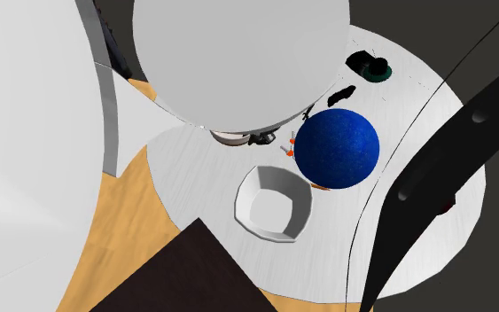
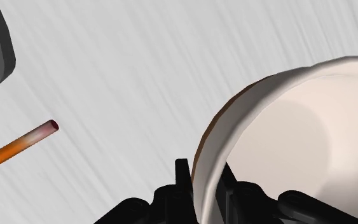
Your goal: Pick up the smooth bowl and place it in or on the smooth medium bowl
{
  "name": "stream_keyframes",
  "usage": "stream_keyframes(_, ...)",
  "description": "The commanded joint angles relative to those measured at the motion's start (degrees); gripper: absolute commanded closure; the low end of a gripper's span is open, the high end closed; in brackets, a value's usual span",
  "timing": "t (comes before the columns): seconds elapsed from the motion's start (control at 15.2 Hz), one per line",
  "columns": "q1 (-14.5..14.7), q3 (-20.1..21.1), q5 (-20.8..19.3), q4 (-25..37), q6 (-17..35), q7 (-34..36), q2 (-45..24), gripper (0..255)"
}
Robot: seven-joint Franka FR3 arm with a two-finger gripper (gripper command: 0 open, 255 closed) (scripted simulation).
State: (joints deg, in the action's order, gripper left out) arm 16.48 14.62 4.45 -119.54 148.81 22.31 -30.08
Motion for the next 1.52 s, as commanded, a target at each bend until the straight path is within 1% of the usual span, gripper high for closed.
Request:
stream_keyframes(0.0,0.0,0.0,0.0,0.01,0.01,0.0,0.01,255)
stream_keyframes(0.2,0.0,0.0,0.0,0.02,0.01,0.0,0.0,255)
stream_keyframes(1.45,-1.57,1.69,2.19,0.02,-11.51,0.15,11.73,255)
